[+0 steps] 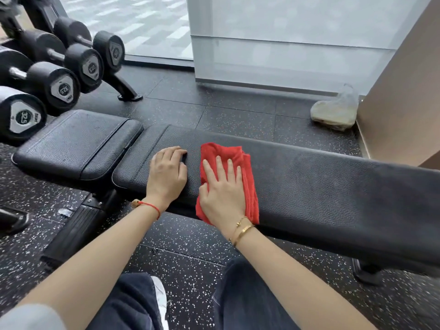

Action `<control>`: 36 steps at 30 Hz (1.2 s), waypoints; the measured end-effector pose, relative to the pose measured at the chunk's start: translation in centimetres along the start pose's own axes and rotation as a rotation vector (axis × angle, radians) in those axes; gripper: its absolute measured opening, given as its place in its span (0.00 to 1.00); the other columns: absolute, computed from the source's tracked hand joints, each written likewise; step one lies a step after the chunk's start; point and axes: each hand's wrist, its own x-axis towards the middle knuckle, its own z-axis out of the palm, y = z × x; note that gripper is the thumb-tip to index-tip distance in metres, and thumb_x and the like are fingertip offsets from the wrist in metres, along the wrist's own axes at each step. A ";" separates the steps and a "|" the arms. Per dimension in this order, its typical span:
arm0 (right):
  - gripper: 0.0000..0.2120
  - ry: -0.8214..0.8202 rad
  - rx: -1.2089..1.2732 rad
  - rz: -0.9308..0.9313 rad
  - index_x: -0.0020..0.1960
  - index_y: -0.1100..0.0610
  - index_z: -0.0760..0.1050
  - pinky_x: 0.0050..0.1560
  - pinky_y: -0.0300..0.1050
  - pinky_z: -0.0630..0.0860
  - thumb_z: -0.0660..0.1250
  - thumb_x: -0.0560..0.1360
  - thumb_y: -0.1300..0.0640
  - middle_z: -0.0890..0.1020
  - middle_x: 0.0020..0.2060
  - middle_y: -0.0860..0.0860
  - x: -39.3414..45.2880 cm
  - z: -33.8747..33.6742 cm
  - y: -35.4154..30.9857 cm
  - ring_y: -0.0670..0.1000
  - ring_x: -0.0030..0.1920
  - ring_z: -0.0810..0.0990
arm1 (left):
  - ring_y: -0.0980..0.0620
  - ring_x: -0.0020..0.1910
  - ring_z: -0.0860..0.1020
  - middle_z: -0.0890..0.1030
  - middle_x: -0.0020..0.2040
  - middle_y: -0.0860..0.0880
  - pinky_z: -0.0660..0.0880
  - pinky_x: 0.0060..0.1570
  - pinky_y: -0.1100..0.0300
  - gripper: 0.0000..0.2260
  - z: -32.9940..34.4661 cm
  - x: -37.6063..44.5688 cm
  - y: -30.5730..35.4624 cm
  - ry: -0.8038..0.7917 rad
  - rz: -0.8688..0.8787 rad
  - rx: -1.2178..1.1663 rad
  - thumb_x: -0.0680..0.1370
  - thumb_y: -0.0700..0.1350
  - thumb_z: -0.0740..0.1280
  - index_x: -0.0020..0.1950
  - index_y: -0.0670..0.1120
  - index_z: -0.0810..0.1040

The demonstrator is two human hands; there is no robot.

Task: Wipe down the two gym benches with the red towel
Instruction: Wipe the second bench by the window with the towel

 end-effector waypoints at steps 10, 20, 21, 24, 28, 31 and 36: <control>0.28 0.077 0.005 -0.040 0.77 0.46 0.60 0.77 0.56 0.50 0.53 0.77 0.48 0.63 0.76 0.51 -3.5 -1.4 3.7 0.56 0.77 0.58 | 0.43 0.68 0.70 0.76 0.67 0.44 0.64 0.71 0.47 0.21 -0.3 -0.1 -0.4 -0.077 0.034 0.021 0.76 0.44 0.55 0.66 0.42 0.76; 0.29 -0.095 -0.026 -0.030 0.79 0.44 0.48 0.77 0.58 0.39 0.53 0.80 0.48 0.50 0.79 0.51 0.9 -2.0 3.4 0.57 0.79 0.46 | 0.43 0.67 0.71 0.77 0.66 0.44 0.64 0.70 0.47 0.21 -0.2 -0.2 -0.1 -0.050 0.023 0.027 0.75 0.44 0.56 0.64 0.42 0.77; 0.29 -0.091 -0.010 -0.091 0.79 0.44 0.50 0.77 0.57 0.39 0.53 0.80 0.48 0.51 0.79 0.51 0.0 -2.1 3.6 0.56 0.79 0.47 | 0.43 0.67 0.71 0.77 0.66 0.43 0.64 0.70 0.47 0.21 -0.2 -0.2 -0.1 -0.048 0.024 0.024 0.75 0.44 0.56 0.64 0.42 0.77; 0.28 -0.064 0.035 -0.233 0.78 0.43 0.55 0.78 0.54 0.43 0.55 0.78 0.48 0.57 0.78 0.48 -2.9 -2.7 6.1 0.55 0.78 0.53 | 0.42 0.67 0.71 0.76 0.66 0.42 0.64 0.70 0.47 0.21 -0.3 -0.3 -0.1 -0.056 0.030 0.012 0.75 0.44 0.56 0.64 0.41 0.77; 0.28 -0.085 -0.038 -0.024 0.78 0.42 0.53 0.78 0.54 0.44 0.54 0.80 0.48 0.55 0.79 0.48 -1.2 -4.3 12.5 0.54 0.78 0.51 | 0.41 0.68 0.70 0.76 0.67 0.42 0.63 0.71 0.46 0.21 -0.5 -0.4 0.0 -0.073 0.029 0.022 0.76 0.44 0.56 0.66 0.40 0.76; 0.27 -0.095 -0.085 0.162 0.79 0.44 0.49 0.77 0.56 0.43 0.52 0.81 0.48 0.50 0.79 0.51 2.7 -4.7 13.0 0.56 0.79 0.49 | 0.41 0.68 0.70 0.76 0.67 0.41 0.63 0.71 0.45 0.21 -0.4 -0.4 0.2 -0.070 0.021 0.040 0.76 0.45 0.55 0.66 0.40 0.76; 0.28 -0.103 -0.054 -0.003 0.79 0.45 0.50 0.77 0.56 0.41 0.53 0.81 0.48 0.51 0.79 0.51 2.2 -3.4 9.1 0.56 0.79 0.48 | 0.42 0.68 0.71 0.76 0.66 0.41 0.65 0.70 0.45 0.22 -0.5 0.1 0.6 -0.085 -0.005 0.041 0.77 0.48 0.55 0.65 0.40 0.76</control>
